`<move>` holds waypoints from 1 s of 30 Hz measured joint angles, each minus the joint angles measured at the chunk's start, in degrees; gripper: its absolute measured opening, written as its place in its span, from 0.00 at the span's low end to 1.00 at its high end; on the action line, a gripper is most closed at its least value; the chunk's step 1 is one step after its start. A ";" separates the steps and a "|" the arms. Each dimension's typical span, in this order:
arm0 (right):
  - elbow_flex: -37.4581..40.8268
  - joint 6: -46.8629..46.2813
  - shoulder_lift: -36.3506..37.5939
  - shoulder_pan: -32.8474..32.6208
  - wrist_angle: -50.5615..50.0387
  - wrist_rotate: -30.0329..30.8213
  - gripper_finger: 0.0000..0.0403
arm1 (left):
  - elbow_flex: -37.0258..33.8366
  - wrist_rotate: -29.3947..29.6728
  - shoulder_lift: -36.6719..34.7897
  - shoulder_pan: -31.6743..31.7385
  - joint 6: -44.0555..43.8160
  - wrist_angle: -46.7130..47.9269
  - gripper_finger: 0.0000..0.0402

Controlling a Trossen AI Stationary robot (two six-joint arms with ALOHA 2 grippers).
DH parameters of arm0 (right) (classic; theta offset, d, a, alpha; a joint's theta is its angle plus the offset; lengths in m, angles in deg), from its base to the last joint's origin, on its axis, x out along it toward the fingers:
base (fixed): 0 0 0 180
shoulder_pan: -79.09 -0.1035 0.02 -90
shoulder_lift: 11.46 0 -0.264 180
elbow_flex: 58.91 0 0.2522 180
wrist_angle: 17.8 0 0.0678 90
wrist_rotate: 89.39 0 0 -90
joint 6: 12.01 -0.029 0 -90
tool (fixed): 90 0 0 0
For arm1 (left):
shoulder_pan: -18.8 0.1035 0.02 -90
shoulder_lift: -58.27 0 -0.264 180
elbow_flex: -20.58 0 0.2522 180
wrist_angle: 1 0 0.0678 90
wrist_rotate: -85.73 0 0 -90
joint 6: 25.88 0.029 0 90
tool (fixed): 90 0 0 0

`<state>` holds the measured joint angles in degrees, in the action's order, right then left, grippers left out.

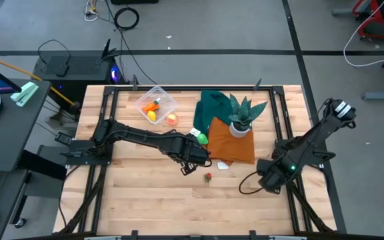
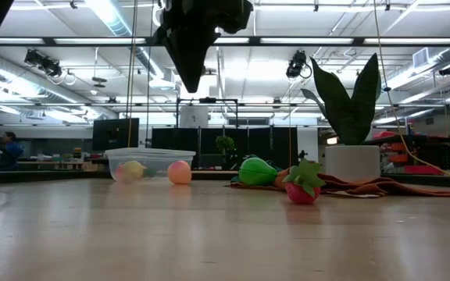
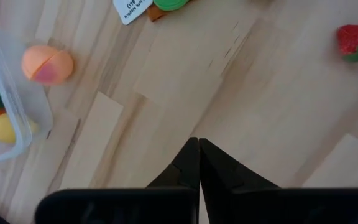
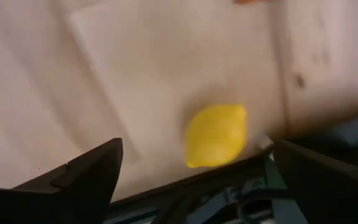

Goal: Pick and placing Produce into tupperware
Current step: Put the lemon into the transparent container

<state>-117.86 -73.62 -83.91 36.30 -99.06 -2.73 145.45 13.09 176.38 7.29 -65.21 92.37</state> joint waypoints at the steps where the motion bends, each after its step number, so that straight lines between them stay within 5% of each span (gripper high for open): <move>1: 0.00 -1.49 -0.95 0.21 -0.98 0.04 0.95 | 0.00 0.46 0.00 0.00 0.06 0.00 0.02; 30: 9.43 -12.33 -7.01 5.54 12.45 -10.41 0.91 | 0.00 -0.32 0.00 -1.64 3.66 3.87 0.06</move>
<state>-108.43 -85.95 -90.92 41.84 -86.61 -13.14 145.45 12.77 176.38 5.66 -61.55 96.24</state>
